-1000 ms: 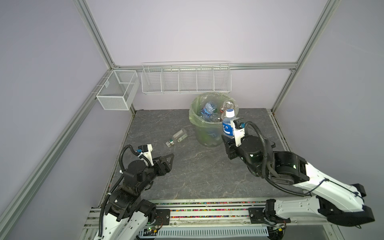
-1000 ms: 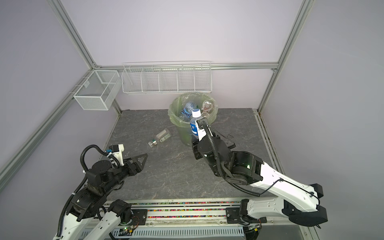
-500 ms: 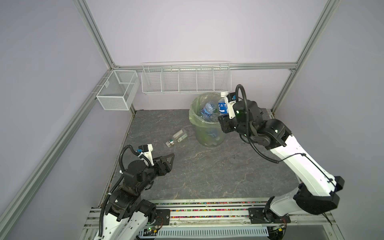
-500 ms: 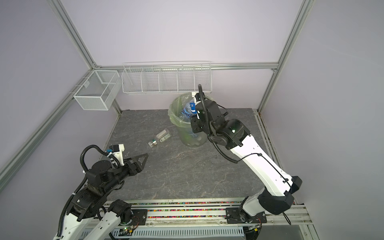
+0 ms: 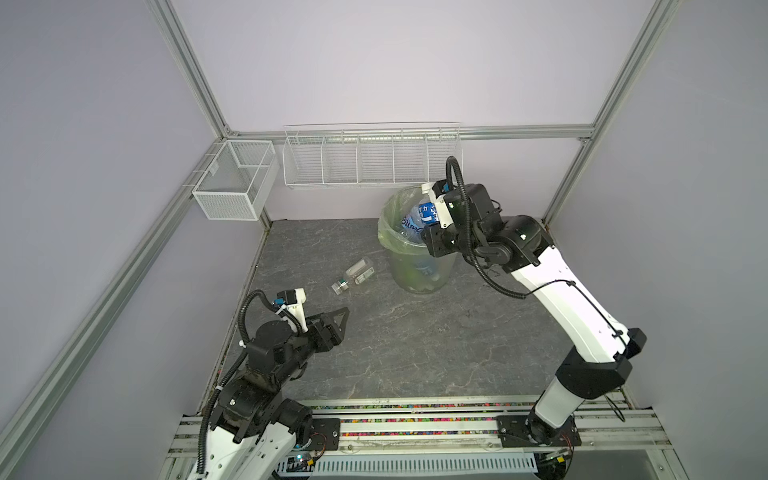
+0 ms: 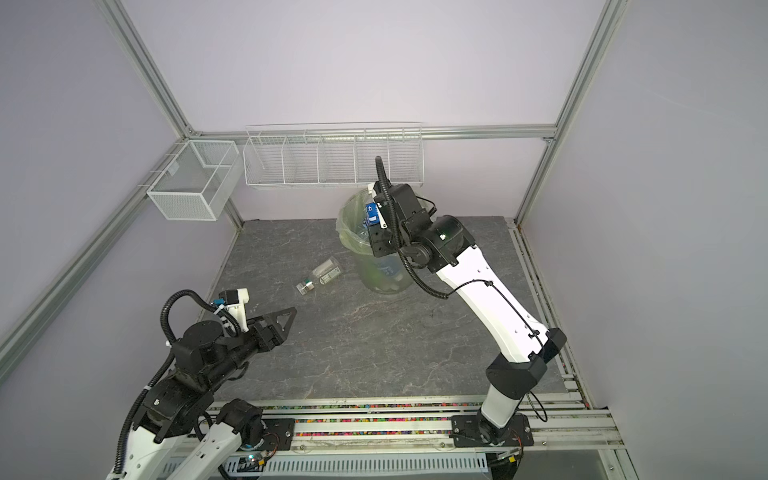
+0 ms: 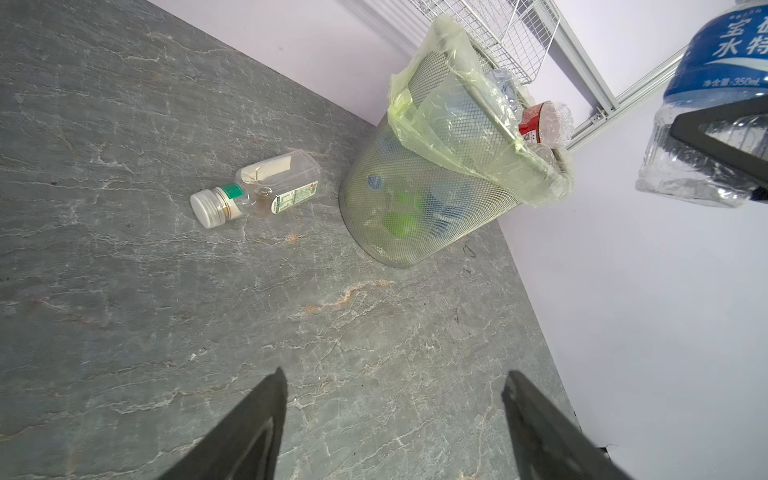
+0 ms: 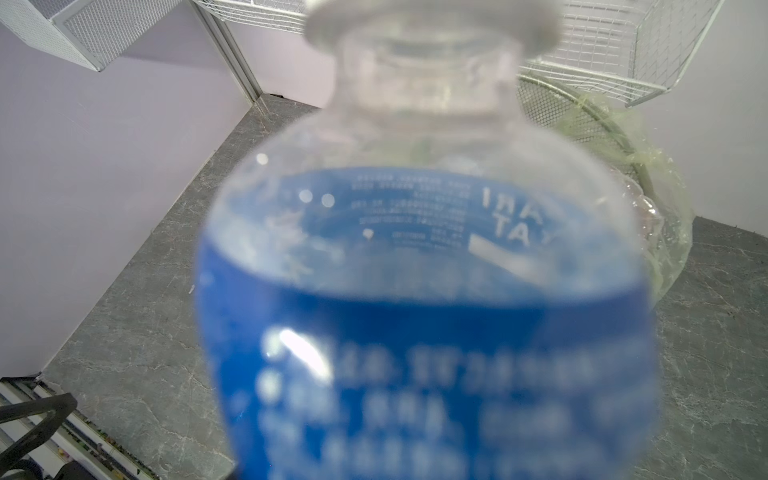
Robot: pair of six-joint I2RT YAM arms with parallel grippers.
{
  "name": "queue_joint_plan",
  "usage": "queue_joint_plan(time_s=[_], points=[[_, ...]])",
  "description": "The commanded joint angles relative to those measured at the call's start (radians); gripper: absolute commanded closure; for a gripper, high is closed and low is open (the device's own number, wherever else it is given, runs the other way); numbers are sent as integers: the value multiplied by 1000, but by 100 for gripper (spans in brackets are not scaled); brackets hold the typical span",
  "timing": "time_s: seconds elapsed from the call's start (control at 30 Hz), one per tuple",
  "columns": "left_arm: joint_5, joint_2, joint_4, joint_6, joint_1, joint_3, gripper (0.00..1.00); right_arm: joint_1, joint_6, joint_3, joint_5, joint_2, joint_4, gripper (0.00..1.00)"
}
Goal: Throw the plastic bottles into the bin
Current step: 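Carry the blue-labelled bottle over the bin with the right gripper, then open the right gripper to drop the bottle into the bin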
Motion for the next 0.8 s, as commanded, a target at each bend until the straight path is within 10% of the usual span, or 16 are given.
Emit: queue_joint_plan(time_s=[0.0,0.43,0.57,0.77], points=[[-5,-5,-12,11,-3,5,19,-12,-23,44,1,20,-19,84],[-9,-2,-23,16,-3,25,19,-130,-7,339,-34,248,-98,79],[-14,0,-47,27,-2,45,19,-151,9,429,-43,312,-143,7],[-21,-2,-58,30,-3,57,19,-111,-27,355,14,212,-90,12]])
